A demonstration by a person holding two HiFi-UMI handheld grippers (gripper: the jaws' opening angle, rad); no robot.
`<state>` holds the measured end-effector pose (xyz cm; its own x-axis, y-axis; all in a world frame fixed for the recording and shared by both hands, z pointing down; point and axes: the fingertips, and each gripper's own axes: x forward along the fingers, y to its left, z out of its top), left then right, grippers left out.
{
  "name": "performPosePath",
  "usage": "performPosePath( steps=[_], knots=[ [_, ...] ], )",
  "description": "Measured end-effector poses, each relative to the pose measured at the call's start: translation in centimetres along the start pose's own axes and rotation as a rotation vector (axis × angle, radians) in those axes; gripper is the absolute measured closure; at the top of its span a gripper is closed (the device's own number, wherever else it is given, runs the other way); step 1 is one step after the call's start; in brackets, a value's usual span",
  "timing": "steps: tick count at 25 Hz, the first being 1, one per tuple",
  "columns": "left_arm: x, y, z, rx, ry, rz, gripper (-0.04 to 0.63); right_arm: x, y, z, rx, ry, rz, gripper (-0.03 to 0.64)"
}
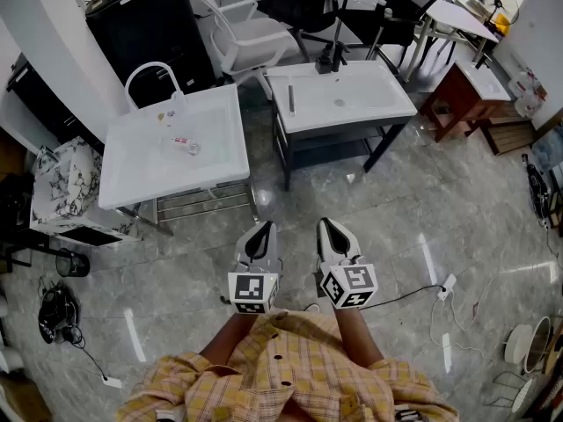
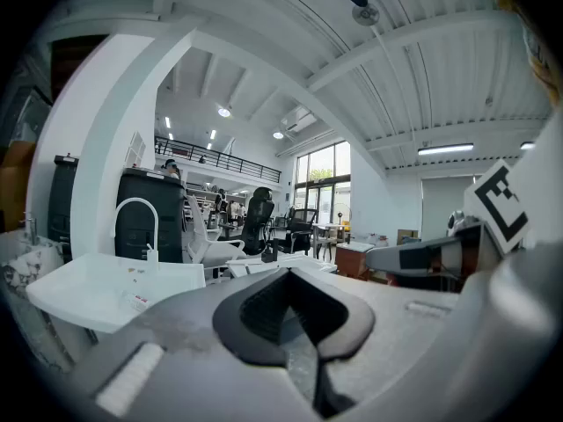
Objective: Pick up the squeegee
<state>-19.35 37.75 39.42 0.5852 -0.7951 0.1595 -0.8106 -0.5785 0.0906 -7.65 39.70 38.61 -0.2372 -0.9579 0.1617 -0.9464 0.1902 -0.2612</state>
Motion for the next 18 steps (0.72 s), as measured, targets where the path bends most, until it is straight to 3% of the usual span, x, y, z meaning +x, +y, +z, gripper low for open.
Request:
performPosePath(
  steps=[8, 18],
  knots=[
    [0.7, 3.3, 0.4, 0.014, 0.001, -0.048, 0.595, 2.6, 1.5, 0.1, 0.029, -0.030, -0.050, 0.620],
    [3.1, 6.1, 0.5, 0.012, -0.003, -0.084, 0.595, 6.1, 2.0, 1.0, -0.040, -0.041, -0.085, 0.620]
  ],
)
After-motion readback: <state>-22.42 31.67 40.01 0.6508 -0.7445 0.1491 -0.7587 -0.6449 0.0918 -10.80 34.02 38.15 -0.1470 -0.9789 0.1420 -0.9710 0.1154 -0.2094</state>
